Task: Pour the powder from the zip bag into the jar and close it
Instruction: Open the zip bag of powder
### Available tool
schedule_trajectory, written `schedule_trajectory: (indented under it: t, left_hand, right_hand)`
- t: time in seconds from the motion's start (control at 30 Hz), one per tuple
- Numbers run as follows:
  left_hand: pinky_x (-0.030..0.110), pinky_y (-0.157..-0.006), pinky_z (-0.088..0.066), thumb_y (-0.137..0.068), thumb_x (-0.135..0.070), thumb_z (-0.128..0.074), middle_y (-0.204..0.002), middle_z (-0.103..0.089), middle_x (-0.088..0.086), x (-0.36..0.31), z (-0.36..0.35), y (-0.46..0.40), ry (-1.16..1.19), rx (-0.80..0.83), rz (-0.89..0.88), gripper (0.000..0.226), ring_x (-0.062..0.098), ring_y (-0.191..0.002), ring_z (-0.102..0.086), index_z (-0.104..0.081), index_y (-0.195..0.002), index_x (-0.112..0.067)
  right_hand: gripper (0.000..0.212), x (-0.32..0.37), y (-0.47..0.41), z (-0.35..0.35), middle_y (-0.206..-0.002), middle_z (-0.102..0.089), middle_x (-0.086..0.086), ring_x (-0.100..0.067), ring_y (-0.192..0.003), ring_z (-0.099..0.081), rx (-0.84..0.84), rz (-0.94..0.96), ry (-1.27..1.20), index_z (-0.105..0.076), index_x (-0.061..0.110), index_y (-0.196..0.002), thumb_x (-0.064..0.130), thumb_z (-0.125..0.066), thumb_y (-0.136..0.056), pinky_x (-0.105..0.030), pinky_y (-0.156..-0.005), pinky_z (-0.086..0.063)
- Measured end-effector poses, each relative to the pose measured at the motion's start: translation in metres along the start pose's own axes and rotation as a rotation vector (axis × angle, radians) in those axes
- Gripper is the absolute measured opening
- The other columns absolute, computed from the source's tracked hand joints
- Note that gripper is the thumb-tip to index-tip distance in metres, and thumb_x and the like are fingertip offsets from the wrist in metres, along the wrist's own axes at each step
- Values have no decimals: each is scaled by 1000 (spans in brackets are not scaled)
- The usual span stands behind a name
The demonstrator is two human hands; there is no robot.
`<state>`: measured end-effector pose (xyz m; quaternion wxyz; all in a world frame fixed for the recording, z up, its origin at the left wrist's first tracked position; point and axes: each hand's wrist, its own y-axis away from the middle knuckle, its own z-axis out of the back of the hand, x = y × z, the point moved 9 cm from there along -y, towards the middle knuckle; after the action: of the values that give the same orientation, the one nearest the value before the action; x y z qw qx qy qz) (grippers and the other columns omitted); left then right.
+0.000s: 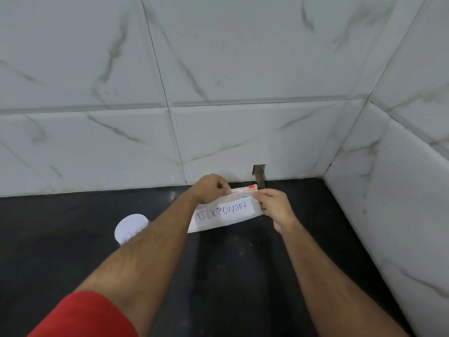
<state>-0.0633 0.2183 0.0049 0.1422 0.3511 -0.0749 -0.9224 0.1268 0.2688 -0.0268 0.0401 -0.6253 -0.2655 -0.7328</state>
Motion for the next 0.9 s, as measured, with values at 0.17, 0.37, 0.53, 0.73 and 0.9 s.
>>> schedule_trajectory:
  t: [0.17,0.37,0.53,0.73,0.9]
  left_hand:
    - [21,-73,-47,-95,-23,-65,-91,-68,-3,-29,30,42,46,-21,-76,15,11,-81,-58,-73,-95,-10]
    - [23,-78,-51,-93,-21,-69,-87,-72,0,-68,60,94,122,11,-142,17,8,-78,-63,-76,-99,-7]
    - [29,-76,-49,-93,-22,-69,-87,-71,6,-84,64,131,184,80,-163,18,14,-77,-60,-76,-96,-5]
    - [27,-84,-52,-93,-18,-69,-87,-73,2,-70,36,149,224,152,-132,9,10,-79,-65,-75,-88,-14]
    - [28,-84,-52,-93,-20,-67,-93,-75,0,-57,8,151,151,83,-96,13,7,-82,-65,-75,-95,-10]
  right_hand:
    - [13,32,40,-1,-93,-78,-10,-18,-78,-73,54,85,-44,-73,5,-100,15,-66,-95,-38,-73,-59]
    - [11,71,94,2,-82,-74,-11,-22,-69,-67,116,180,-122,-70,4,-92,15,-67,-93,-35,-64,-57]
    - [10,85,133,5,-86,-72,-13,-25,-73,-66,165,217,-138,-70,9,-88,17,-69,-92,-34,-61,-59]
    - [14,55,152,-1,-87,-76,-13,-19,-66,-70,176,113,-111,-71,6,-95,19,-71,-92,-30,-52,-55]
    - [15,22,156,7,-88,-78,-12,-20,-67,-72,59,85,-98,-72,7,-100,19,-69,-93,-31,-57,-55]
